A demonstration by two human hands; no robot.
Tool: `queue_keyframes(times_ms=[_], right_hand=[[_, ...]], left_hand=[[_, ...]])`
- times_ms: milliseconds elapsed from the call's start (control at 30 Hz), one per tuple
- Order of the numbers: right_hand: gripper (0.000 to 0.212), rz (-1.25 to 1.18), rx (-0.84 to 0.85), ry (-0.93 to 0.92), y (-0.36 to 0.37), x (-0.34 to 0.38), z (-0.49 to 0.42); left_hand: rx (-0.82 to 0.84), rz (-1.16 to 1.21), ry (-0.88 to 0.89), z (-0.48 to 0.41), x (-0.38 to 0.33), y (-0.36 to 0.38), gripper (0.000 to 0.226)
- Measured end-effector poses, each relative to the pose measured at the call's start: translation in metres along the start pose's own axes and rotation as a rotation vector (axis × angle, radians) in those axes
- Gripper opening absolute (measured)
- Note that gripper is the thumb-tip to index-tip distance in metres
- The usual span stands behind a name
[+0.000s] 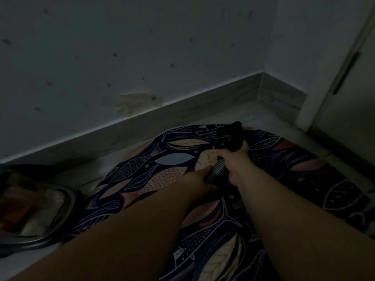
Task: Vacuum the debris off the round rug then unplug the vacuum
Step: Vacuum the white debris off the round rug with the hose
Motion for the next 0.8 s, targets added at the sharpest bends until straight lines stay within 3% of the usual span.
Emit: queue_keyframes(times_ms=[367,800], right_hand=[[0.096,-0.061,-0.172,-0.071,-0.087,0.002,0.019],[0.09,0.038,-0.185,-0.08,-0.061,-0.017,0.031]], left_hand=[[0.097,0.071,0.103,-0.004,-0.053,0.047,0.072],[0.074,0.074,0.092,0.017,-0.025,0.046,0.075]])
Point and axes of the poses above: each hand's wrist, its own z-axis away from the middle knuckle, its own y-axis out of the palm, x = y × z, the point moved 3 cm from there along -z, towards the middle knuckle, and after that the axes turned 7 degrees about z, right-handed, at the moved point
